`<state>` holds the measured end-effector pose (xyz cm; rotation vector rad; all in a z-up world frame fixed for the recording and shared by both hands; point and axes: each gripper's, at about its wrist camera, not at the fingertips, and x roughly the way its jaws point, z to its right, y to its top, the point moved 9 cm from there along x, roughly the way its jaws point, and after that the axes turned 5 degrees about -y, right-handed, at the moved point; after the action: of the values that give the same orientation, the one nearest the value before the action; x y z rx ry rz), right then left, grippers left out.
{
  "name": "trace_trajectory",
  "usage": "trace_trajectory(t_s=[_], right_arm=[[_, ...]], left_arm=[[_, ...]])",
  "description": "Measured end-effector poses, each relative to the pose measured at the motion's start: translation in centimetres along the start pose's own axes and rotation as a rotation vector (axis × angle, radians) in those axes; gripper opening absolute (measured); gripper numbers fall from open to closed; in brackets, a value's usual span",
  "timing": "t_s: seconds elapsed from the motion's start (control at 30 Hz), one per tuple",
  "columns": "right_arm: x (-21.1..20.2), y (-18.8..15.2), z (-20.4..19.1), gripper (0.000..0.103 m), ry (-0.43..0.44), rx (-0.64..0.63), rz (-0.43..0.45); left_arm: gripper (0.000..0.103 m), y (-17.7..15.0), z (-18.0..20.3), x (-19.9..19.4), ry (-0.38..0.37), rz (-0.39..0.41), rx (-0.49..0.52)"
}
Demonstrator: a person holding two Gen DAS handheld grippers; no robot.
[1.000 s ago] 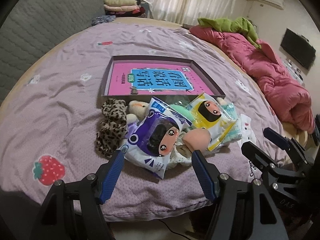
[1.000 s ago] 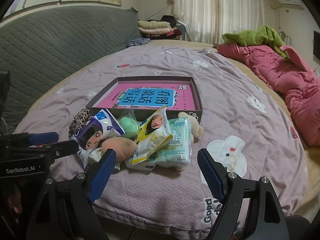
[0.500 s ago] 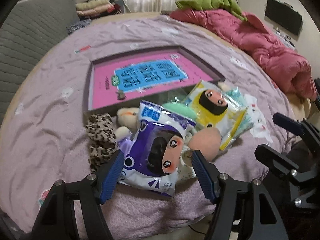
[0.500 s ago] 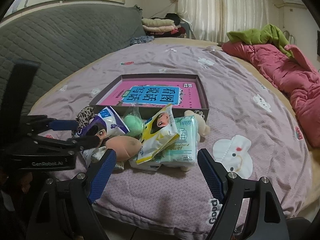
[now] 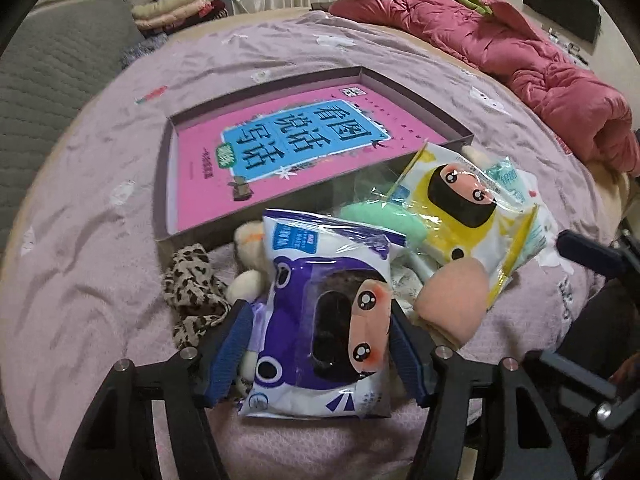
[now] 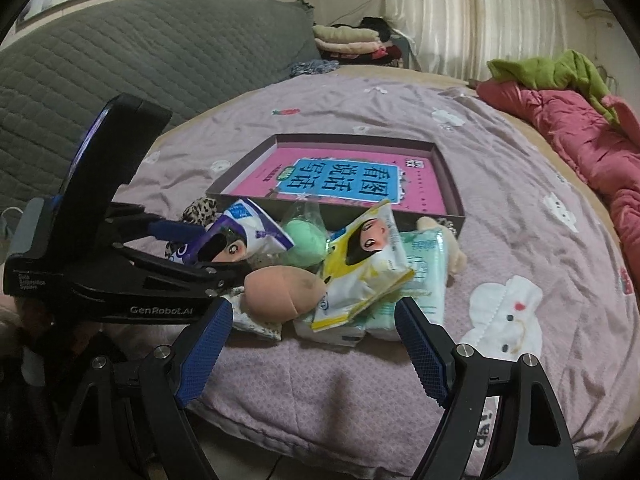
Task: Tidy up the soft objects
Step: 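Grasp the purple snack bag with the left tool while the right tool grasps the peach sponge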
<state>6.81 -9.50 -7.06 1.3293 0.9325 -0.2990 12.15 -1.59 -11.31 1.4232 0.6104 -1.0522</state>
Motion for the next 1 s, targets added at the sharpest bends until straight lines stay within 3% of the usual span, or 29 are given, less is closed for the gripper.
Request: trace_trajectory(t_s=[0.27,0.4,0.63,0.77,1.0], right_arm=[[1.7,0.7,-1.1,0.084,0.008,-0.075,0.004],[3.2,1.0,-0.9,0.084,0.021,-0.062,-0.021],[5.2,1.3,-1.1,0.083,0.041,-0.07,-0.046],[5.9,0.9,-1.7,0.057,0.067,-0.097,-0.073],[5.9,1.1,-1.4,0.051,0.085,-0.076,-0.06]], left_arm=[[0.055,0.8,-1.2,0.1,-0.158,0.008,-0.08],[0.054,1.0,-1.2,0.1,-0.191,0.006,-0.081],[0.054,1.5,-0.4,0.7,-0.182,-0.009,-0.034],[0.054,1.6,-0.1,0.8,-0.172,-0.01,-0.015],[0.05,1.7,-0.2,0.6,-0.195,0.002,-0.047]])
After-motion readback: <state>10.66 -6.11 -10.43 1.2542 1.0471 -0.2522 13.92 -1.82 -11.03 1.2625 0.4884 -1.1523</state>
